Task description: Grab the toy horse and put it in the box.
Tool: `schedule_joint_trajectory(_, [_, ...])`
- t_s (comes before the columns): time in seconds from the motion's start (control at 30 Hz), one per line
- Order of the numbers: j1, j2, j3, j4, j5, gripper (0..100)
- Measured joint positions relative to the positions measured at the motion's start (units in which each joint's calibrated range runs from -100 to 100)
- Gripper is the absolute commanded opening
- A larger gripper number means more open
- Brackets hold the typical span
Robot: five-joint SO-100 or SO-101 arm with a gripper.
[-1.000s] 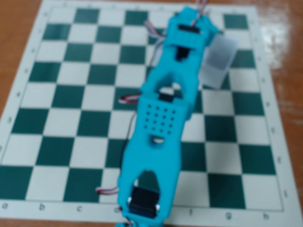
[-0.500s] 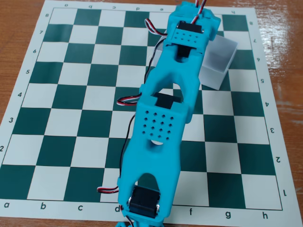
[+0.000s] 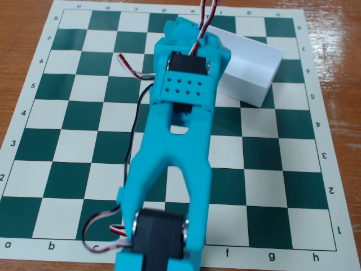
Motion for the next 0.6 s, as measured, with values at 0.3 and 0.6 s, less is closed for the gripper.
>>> schedule_joint_trajectory(0.3, [-1.79, -27.4, 23.93, 10.6, -13.01, 29])
schedule_joint_trajectory(0.6, [-4.33, -50.64, 41.16, 24.34, -20.82, 29])
